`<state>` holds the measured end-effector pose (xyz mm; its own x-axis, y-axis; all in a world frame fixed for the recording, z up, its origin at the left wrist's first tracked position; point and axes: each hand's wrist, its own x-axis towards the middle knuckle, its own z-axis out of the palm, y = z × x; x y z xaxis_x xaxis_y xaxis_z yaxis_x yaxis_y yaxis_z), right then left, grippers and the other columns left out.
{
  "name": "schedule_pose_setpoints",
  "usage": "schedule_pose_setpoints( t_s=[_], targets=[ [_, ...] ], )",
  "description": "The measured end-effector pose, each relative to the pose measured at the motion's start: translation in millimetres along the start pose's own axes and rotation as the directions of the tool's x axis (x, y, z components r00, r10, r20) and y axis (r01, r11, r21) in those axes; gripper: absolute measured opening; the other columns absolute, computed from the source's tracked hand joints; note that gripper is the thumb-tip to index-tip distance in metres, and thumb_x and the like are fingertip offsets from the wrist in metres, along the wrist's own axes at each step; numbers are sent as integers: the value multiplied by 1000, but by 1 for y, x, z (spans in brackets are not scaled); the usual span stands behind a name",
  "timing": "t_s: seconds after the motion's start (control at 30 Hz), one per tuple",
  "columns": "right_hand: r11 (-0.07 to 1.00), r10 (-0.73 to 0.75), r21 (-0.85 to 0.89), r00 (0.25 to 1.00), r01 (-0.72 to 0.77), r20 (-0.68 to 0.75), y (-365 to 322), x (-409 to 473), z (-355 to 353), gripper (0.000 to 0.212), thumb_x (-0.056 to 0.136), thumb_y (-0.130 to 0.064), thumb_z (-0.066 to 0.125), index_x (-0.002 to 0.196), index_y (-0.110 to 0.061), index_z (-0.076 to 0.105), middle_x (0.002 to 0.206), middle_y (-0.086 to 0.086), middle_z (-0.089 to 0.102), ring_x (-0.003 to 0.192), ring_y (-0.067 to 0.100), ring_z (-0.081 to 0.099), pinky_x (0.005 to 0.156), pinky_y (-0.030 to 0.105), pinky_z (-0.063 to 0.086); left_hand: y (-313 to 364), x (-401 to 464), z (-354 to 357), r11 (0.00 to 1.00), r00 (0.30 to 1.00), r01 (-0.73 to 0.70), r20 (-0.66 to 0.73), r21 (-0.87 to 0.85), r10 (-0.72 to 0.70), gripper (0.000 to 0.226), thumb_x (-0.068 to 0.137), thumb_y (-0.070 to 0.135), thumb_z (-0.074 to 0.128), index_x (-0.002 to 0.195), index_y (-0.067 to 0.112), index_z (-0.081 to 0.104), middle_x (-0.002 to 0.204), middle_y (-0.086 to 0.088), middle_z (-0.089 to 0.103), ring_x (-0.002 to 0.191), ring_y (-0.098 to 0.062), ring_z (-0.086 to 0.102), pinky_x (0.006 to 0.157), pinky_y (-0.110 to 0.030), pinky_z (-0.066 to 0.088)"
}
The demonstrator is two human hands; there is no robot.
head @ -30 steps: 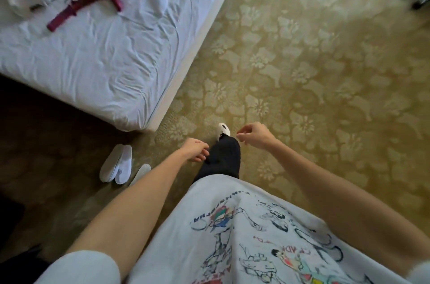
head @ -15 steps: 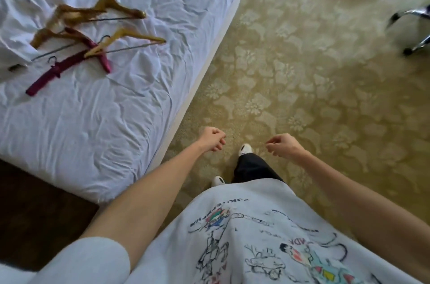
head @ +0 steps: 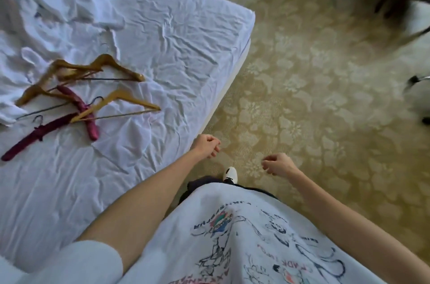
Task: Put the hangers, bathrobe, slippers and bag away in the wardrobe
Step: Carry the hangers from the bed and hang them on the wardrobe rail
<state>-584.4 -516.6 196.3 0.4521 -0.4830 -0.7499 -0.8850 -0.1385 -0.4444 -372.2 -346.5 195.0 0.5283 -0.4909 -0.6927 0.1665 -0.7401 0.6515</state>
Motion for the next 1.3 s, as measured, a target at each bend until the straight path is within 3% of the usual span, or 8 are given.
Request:
schedule_pose_setpoints(
  t_s=[0.13, 0.37, 0.6, 0.8, 1.0, 1.1, 1.2, 1.3],
  targets=[
    [983, -168, -69, 984, 172, 61, -105, 63, -35, 19, 96, -21, 62, 109, -10, 71, 94, 5, 74, 74, 11, 66, 62, 18, 50, 14, 48, -37, 993, 991, 92, -87, -76, -99, 19, 99, 13, 55, 98, 3, 71, 79, -7, 70, 60, -17, 61, 54, -24, 50],
    [890, -386, -163, 893, 427, 231, -273, 168, -63, 16, 91, -23, 65, 101, -15, 74, 84, -2, 71, 76, 13, 66, 73, 27, 54, 20, 120, -93, 873, 914, 305, -141, -380, -380, 14, 95, 11, 54, 88, 2, 63, 76, -12, 61, 52, -19, 50, 47, -24, 40],
    [826, -376, -290, 856, 483, 354, -388, 272, -114, 15, 93, -19, 65, 104, -11, 73, 93, 7, 75, 73, 14, 67, 61, 17, 50, 89, 224, -147, 790, 858, 330, -185, -516, -479, 16, 92, 13, 59, 84, 1, 65, 77, -14, 66, 51, -18, 53, 46, -24, 43],
    [772, -313, -443, 879, 456, 360, -439, 361, -186, 15, 92, -16, 66, 103, -9, 73, 87, 5, 73, 67, 11, 65, 55, 15, 47, 170, 294, -199, 796, 891, 204, -228, -570, -392, 16, 94, 18, 60, 87, 8, 70, 79, -7, 71, 57, -15, 61, 53, -24, 50],
    [672, -216, -573, 864, 469, 454, -498, 439, -210, 15, 92, -10, 65, 102, -2, 74, 83, 8, 72, 63, 12, 64, 57, 18, 50, 210, 332, -235, 688, 838, 148, -279, -711, -469, 17, 95, 19, 61, 88, 8, 72, 76, -5, 72, 55, -13, 63, 49, -21, 50],
    [583, -216, -581, 798, 568, 562, -548, 462, -189, 13, 91, -11, 66, 99, -4, 75, 79, 6, 72, 56, 6, 64, 54, 14, 49, 219, 338, -255, 593, 766, 114, -309, -797, -563, 15, 94, 16, 60, 91, 7, 71, 80, -6, 72, 56, -12, 63, 46, -18, 49],
    [473, -211, -543, 687, 694, 695, -603, 461, -155, 10, 89, -13, 66, 89, -11, 76, 80, 7, 75, 65, 14, 67, 65, 22, 54, 222, 336, -273, 476, 661, 42, -332, -879, -673, 13, 95, 15, 59, 91, 7, 68, 74, -4, 69, 54, -11, 62, 44, -18, 48],
    [370, -183, -471, 560, 801, 808, -653, 449, -108, 13, 87, -14, 68, 76, -19, 71, 78, 9, 74, 65, 18, 64, 62, 24, 51, 214, 331, -289, 374, 562, -45, -333, -926, -757, 11, 93, 17, 62, 87, 10, 68, 73, -3, 70, 53, -11, 62, 47, -20, 50]
  ],
)
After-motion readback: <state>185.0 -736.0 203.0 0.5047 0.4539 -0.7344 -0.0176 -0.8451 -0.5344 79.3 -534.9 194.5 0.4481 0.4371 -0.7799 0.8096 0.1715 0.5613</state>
